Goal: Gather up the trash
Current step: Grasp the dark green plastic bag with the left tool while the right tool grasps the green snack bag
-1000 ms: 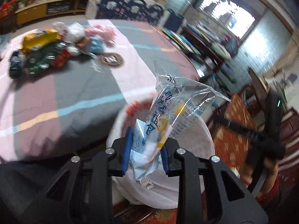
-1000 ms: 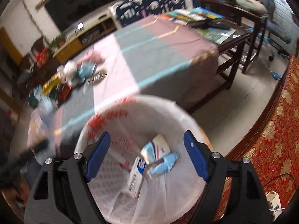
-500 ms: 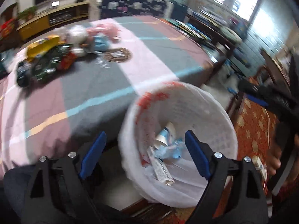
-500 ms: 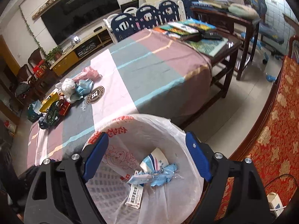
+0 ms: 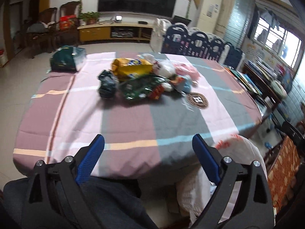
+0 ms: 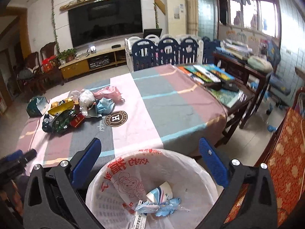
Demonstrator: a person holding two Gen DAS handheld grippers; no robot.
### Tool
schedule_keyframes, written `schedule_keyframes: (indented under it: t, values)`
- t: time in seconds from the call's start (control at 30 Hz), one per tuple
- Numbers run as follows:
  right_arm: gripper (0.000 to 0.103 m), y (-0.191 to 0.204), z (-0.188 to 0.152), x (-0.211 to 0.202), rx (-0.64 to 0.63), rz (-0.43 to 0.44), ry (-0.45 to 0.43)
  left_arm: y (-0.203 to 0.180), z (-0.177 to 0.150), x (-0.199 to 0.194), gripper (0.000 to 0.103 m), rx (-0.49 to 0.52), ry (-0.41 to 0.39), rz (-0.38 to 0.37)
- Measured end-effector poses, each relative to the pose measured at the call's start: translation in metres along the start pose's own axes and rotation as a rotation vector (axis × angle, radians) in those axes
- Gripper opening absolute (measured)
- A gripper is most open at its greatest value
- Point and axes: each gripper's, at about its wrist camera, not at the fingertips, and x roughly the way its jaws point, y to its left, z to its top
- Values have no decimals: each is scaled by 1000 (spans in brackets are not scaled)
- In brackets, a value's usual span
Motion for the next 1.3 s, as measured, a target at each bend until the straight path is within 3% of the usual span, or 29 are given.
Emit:
schedule_keyframes:
  t: [0.07,0.3,0.5,0.7,0.83,0.93,1.0,1.07,1.13,1.2,1.3]
  values:
    - [100,13,0,0,-46,11,-5,15,1,0,94,-29,-8,23]
    - [100,46,3,18,-67,124,137,70,3,5,95,-162,-16,68]
    - [100,75,0,27,-73,131,195,113,7,7,95,-237,-36,89]
    - [98,107,6,36,-70,154,234,169,44,21,95,-358,-71,96]
    - [96,118,5,40,-69,147,248,181,90,63,95,-364,5,16]
    - [96,120,6,45,-38,112,252,158,123,113,95,-256,88,-109]
    - [96,121,6,51,-12,100,266,140,130,141,95,-187,126,-116]
    - [96,124,8,55,-1,85,268,125,129,169,85,-146,213,-130]
    - [96,132,12,63,2,74,263,116,123,191,46,-156,313,-196]
    - [96,142,17,72,12,92,260,112,119,196,43,-177,331,-230]
    - [96,165,28,93,32,139,253,114,117,180,41,-164,278,-248]
